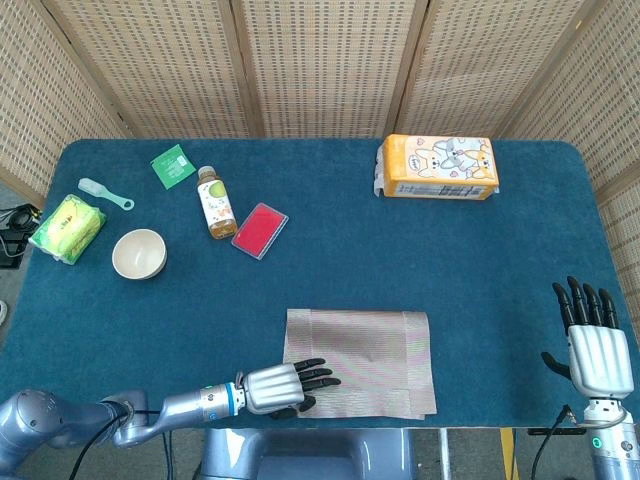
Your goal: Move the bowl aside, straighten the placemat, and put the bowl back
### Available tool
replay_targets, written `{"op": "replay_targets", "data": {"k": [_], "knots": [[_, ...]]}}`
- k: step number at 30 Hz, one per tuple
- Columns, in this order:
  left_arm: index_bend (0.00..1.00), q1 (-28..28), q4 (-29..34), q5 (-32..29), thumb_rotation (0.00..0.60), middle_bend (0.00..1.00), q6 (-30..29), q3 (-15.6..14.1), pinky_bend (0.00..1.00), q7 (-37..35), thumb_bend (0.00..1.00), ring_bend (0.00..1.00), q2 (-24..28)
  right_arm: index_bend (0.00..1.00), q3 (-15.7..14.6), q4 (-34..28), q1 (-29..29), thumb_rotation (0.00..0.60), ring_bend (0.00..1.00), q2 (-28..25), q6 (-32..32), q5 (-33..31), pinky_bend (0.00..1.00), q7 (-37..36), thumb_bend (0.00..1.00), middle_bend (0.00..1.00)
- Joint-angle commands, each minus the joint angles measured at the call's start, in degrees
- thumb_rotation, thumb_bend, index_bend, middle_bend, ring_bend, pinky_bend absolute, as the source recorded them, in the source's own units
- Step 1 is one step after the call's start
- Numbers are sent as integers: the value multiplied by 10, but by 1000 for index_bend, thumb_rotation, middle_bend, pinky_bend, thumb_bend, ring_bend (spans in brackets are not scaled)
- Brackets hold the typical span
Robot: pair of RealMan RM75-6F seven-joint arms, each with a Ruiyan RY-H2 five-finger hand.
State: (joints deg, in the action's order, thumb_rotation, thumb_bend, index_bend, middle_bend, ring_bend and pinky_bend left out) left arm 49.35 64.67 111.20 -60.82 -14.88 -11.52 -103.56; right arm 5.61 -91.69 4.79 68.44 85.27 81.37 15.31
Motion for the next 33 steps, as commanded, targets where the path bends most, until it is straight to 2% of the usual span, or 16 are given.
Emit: {"op": "replay_targets", "data": {"k": [1, 10, 17, 23, 29, 33], "knots": [[525, 0, 0, -2, 600, 0, 1, 1, 0, 1, 473, 0, -1, 0, 0, -1, 0, 600, 0, -1, 1, 1, 0, -1, 0, 0], [636, -1, 0, -11, 600, 0, 1, 6, 0, 7, 506, 0, -7, 0, -1, -3, -1, 600, 0, -2, 2, 3, 0, -2, 0, 0], [773, -2, -1, -19, 600, 0, 3, 10, 0, 3, 531, 0, -12, 0, -1, -3, -1, 600, 0, -2, 1, 3, 0, -3, 0, 0], [805, -3, 10, -26, 600, 0, -13, 23, 0, -1, 531, 0, -7, 0, -1, -3, -1, 600, 0, -3, 2, 3, 0, -4, 0, 0], [815, 5, 37, -52, 600, 0, -29, 68, 0, -6, 531, 0, 13, 0, -1, -4, -1, 600, 0, -3, 2, 4, 0, -4, 0, 0], [817, 22, 46, -97, 600, 0, -17, 131, 0, 1, 532, 0, 23, 0, -2, -4, -1, 600, 0, -3, 1, 4, 0, -2, 0, 0]]}}
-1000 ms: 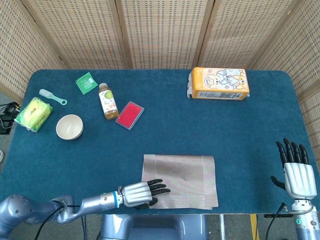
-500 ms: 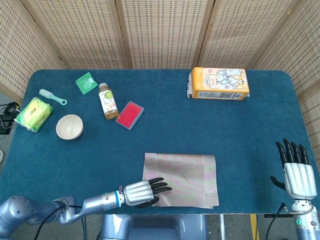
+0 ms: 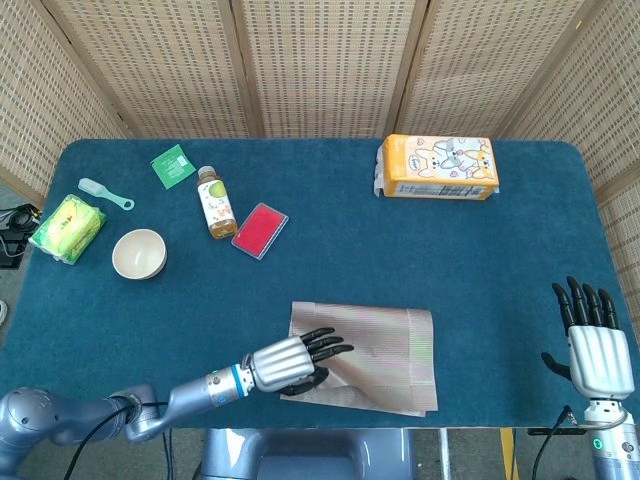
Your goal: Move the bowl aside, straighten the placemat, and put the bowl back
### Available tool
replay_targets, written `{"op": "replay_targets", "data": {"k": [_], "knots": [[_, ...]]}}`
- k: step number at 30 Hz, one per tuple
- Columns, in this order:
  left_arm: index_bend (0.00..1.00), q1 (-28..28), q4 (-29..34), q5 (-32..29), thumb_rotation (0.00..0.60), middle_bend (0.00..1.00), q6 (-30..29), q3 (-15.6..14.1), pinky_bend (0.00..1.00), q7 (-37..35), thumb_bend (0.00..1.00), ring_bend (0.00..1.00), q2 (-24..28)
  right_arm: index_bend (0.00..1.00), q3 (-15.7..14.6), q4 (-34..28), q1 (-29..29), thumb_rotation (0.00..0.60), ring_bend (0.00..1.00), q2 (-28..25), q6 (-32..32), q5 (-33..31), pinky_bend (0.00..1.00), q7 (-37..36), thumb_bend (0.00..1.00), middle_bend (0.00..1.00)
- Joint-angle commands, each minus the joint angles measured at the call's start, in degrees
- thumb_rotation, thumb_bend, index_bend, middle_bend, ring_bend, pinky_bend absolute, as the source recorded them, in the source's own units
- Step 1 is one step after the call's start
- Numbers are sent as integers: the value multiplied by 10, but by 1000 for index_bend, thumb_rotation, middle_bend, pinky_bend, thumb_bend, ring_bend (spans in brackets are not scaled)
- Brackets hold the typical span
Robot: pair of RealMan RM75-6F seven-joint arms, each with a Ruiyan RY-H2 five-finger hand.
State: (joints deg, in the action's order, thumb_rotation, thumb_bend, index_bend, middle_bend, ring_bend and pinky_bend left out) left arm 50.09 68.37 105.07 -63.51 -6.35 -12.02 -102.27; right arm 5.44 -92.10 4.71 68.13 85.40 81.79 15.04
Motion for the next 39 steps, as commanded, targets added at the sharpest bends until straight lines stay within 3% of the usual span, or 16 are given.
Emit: {"op": "replay_targets", "data": {"k": [1, 8, 13, 19, 26, 33, 34, 36, 38, 39], "knots": [[817, 21, 8, -51, 600, 0, 21, 63, 0, 12, 532, 0, 10, 0, 0, 0, 0, 600, 0, 1, -1, 0, 0, 1, 0, 0], [821, 51, -22, -122, 600, 0, 79, 127, 0, 35, 532, 0, 1, 0, -1, -1, 0, 600, 0, 1, 0, 1, 0, 2, 0, 0], [822, 79, -103, -193, 600, 0, 136, 180, 0, 47, 533, 0, -19, 0, 2, 0, 0, 600, 0, -1, 0, -3, 0, -1, 0, 0], [821, 105, -207, -239, 600, 0, 182, 209, 0, 39, 533, 0, -34, 0, 5, 3, 2, 600, 0, -1, -8, -13, 0, -3, 0, 0], [819, 121, -292, -268, 600, 0, 208, 223, 0, 17, 533, 0, -53, 0, 7, 6, 3, 600, 0, 0, -9, -18, 0, -4, 0, 0], [796, 124, -386, -299, 600, 0, 190, 243, 0, 9, 523, 0, -95, 0, 7, 12, 4, 600, 0, 3, -10, -19, 0, -5, 0, 0], [743, 124, -390, -299, 600, 0, 189, 243, 0, 6, 474, 0, -97, 0, 7, 12, 4, 600, 0, 3, -10, -19, 0, -5, 0, 0], [311, 124, -390, -303, 600, 0, 205, 243, 0, -21, 164, 0, -93, 0, 7, 12, 4, 600, 0, 4, -11, -19, 0, -5, 0, 0], [21, 122, -377, -302, 600, 0, 207, 242, 0, -42, 1, 0, -79, 0, 7, 13, 5, 600, 0, 4, -12, -20, 0, -5, 0, 0], [0, 120, -371, -301, 600, 0, 197, 244, 0, -49, 0, 0, -74, 0, 6, 13, 5, 600, 0, 4, -13, -19, 0, -4, 0, 0]]}}
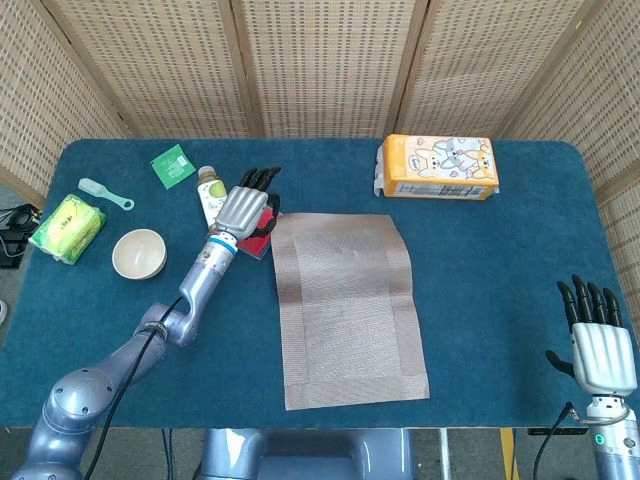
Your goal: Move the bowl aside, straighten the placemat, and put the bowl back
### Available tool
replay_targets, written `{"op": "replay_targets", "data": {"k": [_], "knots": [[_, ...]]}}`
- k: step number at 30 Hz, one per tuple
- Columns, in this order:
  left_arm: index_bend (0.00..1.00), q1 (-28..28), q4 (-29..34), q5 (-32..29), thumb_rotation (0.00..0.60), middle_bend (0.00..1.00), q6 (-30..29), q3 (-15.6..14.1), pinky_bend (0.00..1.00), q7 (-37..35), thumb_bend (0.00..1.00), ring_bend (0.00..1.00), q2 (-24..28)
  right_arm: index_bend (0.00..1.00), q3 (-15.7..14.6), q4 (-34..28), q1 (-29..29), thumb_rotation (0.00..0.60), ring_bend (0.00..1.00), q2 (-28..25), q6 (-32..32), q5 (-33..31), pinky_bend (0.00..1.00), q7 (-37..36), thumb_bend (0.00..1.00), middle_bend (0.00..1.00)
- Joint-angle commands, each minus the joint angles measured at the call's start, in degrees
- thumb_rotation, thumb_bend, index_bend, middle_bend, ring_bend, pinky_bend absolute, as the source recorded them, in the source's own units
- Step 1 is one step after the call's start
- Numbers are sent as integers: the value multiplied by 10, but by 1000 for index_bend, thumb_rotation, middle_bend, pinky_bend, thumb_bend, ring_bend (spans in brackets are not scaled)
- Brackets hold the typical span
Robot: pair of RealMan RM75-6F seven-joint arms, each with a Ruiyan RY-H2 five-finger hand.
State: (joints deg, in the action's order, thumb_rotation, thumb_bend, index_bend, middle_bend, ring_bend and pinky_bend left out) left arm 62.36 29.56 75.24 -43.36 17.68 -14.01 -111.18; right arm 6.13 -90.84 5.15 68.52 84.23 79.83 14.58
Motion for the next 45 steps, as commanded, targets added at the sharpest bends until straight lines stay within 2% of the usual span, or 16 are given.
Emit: {"op": "replay_targets", "data": {"k": [1, 8, 11, 15, 19, 22, 29, 32, 37, 45], "knots": [[0, -7, 26, 0, 600, 0, -20, 4, 0, -34, 0, 0, 22, 0, -2, 1, 1, 600, 0, 1, -2, 1, 0, 1, 0, 0], [0, -44, 110, -2, 600, 0, -76, 3, 0, 7, 0, 0, 88, 0, -11, 6, 14, 600, 0, 7, -19, 22, 0, 12, 0, 0], [0, -100, 249, -25, 600, 0, -100, -6, 0, 110, 0, 0, 188, 1, -26, 9, 46, 600, 0, -1, -52, 70, 0, 29, 0, 0], [0, -168, 454, -91, 600, 0, -132, -11, 0, 241, 0, 0, 310, 32, -43, -2, 84, 600, 0, -15, -98, 121, 0, 13, 0, 0], [0, -232, 603, -146, 600, 0, -206, -28, 0, 349, 0, 0, 391, 57, -58, -7, 123, 600, 0, -17, -139, 171, 0, 7, 0, 0], [0, -273, 666, -153, 600, 0, -257, -45, 0, 369, 0, 0, 420, 72, -71, -13, 145, 600, 0, -13, -163, 202, 0, -7, 0, 0], [0, -343, 725, -130, 600, 0, -324, -84, 0, 350, 0, 0, 446, 117, -103, -5, 180, 600, 0, 8, -190, 268, 0, -27, 0, 0], [0, -366, 758, -144, 600, 0, -341, -98, 0, 364, 0, 0, 459, 126, -112, 3, 192, 600, 0, 25, -200, 287, 0, -26, 0, 0], [0, -387, 799, -146, 600, 0, -359, -114, 0, 393, 0, 0, 476, 133, -122, 12, 208, 600, 0, 50, -235, 289, 0, -14, 0, 0], [0, -405, 805, -104, 600, 0, -370, -130, 0, 388, 0, 0, 473, 138, -138, 14, 212, 600, 0, 74, -249, 289, 0, 1, 0, 0]]}}
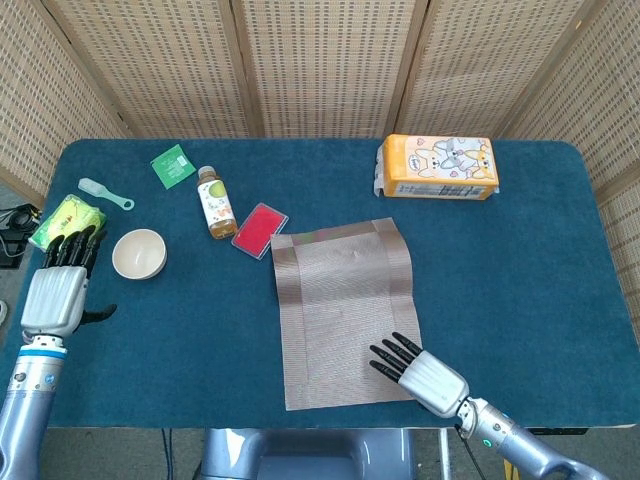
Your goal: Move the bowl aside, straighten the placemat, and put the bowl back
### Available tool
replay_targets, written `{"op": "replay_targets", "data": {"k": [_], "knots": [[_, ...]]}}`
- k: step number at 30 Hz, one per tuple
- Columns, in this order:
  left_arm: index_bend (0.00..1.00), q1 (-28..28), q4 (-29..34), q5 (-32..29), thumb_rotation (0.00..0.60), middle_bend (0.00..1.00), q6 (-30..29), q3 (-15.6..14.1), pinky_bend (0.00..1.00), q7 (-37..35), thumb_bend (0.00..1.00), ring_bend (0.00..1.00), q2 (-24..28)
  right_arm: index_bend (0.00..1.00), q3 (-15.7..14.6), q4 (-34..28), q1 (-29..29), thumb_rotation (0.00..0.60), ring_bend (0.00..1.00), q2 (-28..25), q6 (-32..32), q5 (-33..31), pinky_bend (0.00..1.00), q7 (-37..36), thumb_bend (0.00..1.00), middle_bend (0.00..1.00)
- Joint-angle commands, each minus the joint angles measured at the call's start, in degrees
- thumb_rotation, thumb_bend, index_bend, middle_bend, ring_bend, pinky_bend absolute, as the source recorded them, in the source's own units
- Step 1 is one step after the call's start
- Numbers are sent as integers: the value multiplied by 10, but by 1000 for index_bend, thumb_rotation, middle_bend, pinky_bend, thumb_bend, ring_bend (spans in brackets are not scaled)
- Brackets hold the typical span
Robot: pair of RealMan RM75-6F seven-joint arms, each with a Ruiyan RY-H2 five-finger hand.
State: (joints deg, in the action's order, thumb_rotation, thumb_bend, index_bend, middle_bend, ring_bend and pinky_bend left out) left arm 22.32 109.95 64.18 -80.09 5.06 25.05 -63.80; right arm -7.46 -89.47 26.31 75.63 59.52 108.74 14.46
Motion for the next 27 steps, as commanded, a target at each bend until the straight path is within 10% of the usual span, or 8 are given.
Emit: {"op": "replay_targets", "data": {"k": [1, 27], "knots": [[0, -6, 0, 10, 600, 0, -3, -4, 0, -3, 0, 0, -2, 139, -5, 1, 1, 600, 0, 5, -3, 1, 0, 5, 0, 0], [0, -21, -12, 50, 600, 0, 17, -3, 0, -27, 0, 0, -2, 182, 1, 74, 12, 600, 0, 80, -16, -36, 0, 33, 0, 0]]}}
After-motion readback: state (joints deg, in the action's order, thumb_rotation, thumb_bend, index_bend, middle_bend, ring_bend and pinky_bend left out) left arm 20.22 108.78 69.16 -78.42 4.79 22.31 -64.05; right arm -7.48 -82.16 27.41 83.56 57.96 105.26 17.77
